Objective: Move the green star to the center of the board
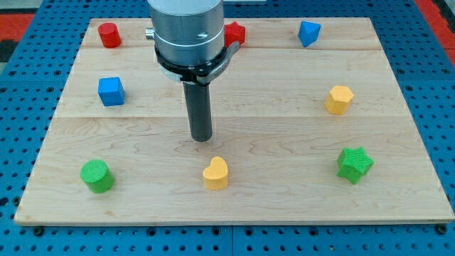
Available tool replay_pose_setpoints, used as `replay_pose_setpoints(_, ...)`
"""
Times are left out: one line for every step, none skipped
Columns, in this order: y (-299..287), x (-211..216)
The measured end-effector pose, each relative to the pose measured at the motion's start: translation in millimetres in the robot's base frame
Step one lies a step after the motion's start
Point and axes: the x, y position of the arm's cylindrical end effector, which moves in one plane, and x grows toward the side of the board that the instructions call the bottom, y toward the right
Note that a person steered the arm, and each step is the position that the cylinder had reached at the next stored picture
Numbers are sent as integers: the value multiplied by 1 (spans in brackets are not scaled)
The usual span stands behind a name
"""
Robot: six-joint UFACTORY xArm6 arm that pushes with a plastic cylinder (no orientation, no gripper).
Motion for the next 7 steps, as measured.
replay_pose_setpoints(-4, -7)
replay_pose_setpoints(-4, -21)
replay_pose_setpoints(-4, -33)
replay_pose_setpoints(-4, -32)
replay_pose_setpoints(73, -36)
replay_pose_setpoints(80, -36)
replay_pose_setpoints(80, -37)
